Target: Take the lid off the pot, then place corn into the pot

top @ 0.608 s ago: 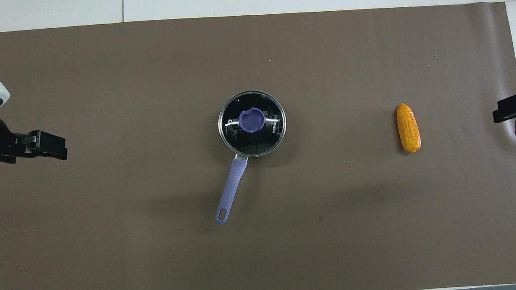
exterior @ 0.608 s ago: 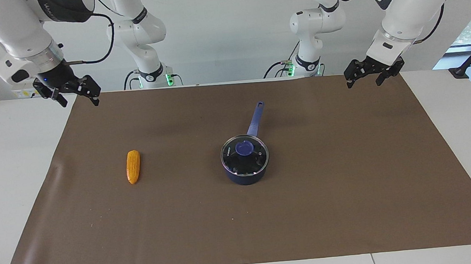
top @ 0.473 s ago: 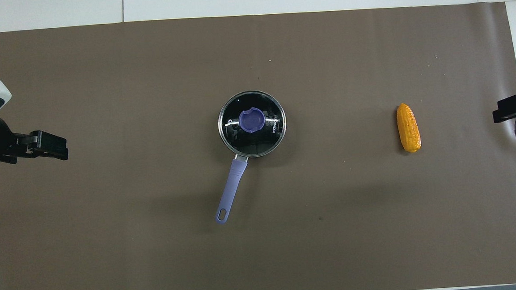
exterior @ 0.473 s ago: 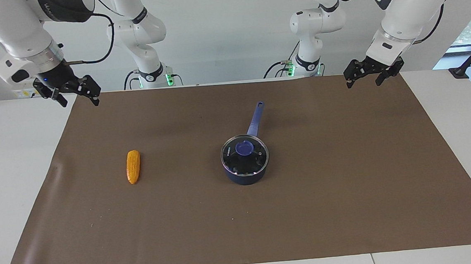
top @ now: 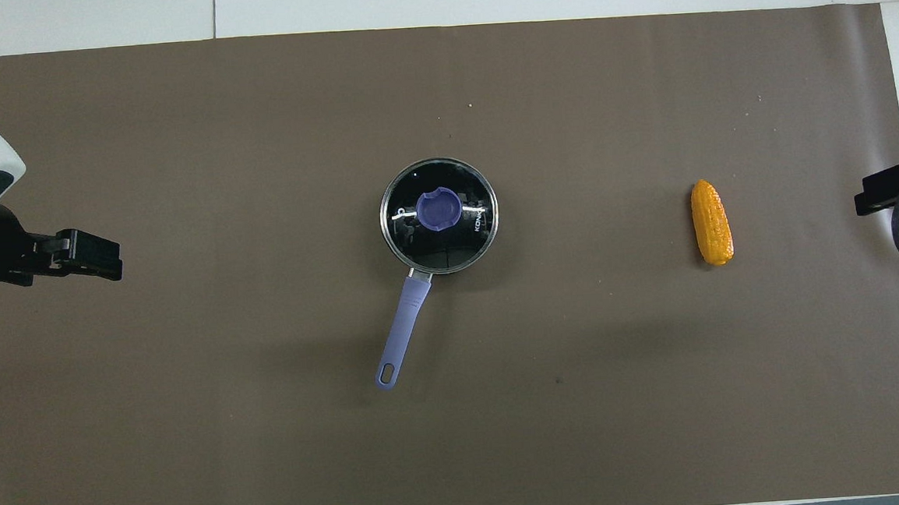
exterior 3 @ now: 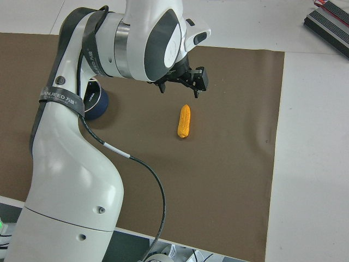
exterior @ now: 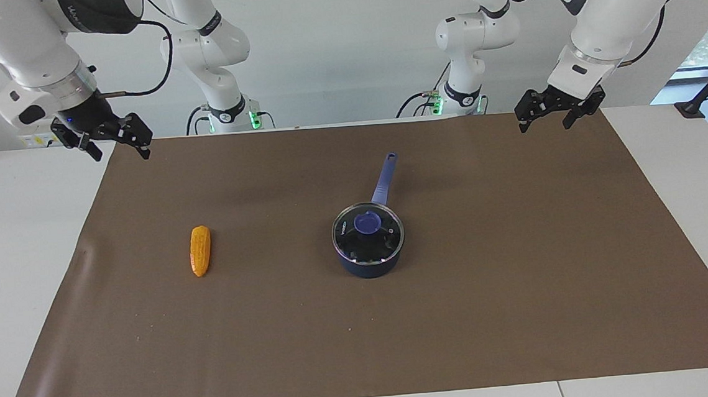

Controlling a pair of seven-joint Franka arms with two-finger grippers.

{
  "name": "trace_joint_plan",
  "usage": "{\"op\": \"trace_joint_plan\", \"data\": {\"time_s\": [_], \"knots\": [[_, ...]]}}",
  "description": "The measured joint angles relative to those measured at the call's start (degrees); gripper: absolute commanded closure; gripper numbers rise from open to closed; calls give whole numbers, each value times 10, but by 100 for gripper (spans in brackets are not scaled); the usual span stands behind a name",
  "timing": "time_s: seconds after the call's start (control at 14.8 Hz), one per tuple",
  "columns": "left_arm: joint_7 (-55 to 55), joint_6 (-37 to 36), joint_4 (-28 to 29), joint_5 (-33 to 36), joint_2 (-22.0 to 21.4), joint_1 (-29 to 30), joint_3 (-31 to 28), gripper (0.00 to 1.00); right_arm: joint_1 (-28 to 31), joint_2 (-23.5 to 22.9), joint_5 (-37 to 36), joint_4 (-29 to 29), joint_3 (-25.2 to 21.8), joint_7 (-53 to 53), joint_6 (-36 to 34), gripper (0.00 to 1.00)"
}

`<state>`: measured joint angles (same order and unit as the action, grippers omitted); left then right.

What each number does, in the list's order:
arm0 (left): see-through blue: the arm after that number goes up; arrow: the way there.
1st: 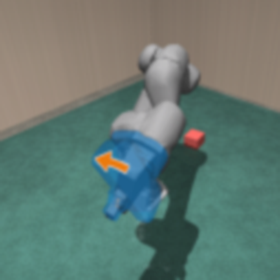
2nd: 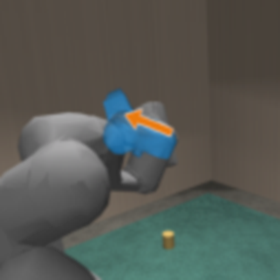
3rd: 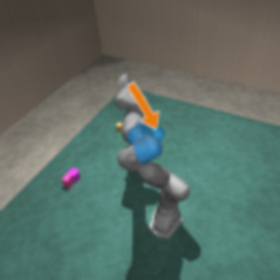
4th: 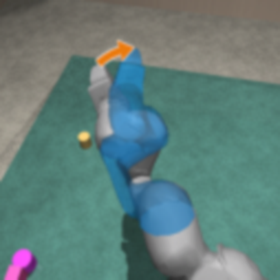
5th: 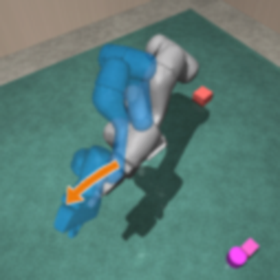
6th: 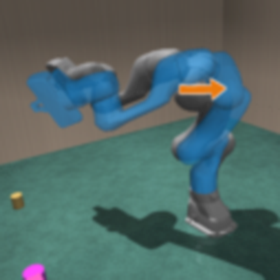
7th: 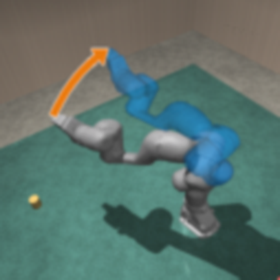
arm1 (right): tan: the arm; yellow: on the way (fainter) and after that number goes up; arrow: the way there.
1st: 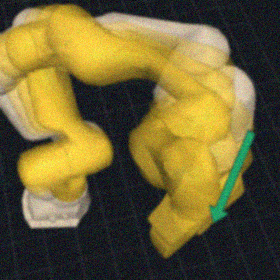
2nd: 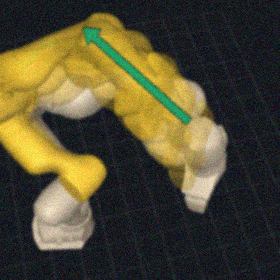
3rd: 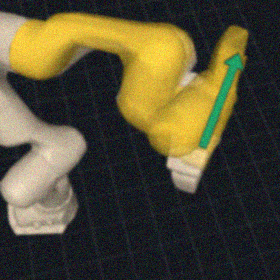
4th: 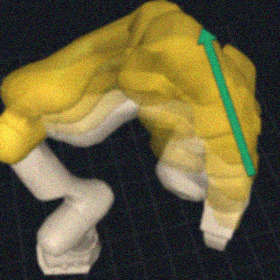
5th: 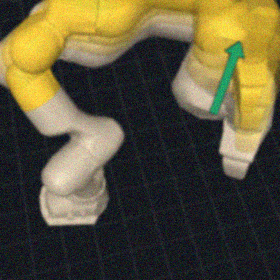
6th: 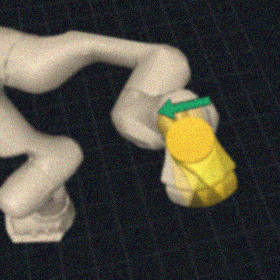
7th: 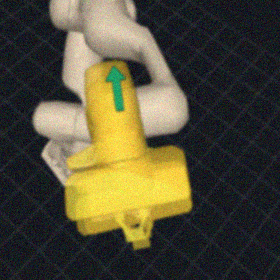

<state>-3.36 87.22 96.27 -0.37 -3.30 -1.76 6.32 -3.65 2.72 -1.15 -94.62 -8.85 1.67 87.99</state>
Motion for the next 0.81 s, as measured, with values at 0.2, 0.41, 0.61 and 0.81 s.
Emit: {"op": "trace_joint_plan", "data": {"time_s": [0.2,0.41,0.61,0.81], "knots": [[-32,14,0,-24,0,-9,4,0,-1,3,0,-27,1,0,35,0],[-109,37,-9,-45,19,-65,7,0,-10,14,4,-124,1,0,144,0],[-238,53,-73,-45,101,-155,10,0,-31,1,5,-214,2,-3,246,0],[-350,65,-184,-45,229,-222,9,0,-40,-41,5,-269,2,0,351,0]]}}
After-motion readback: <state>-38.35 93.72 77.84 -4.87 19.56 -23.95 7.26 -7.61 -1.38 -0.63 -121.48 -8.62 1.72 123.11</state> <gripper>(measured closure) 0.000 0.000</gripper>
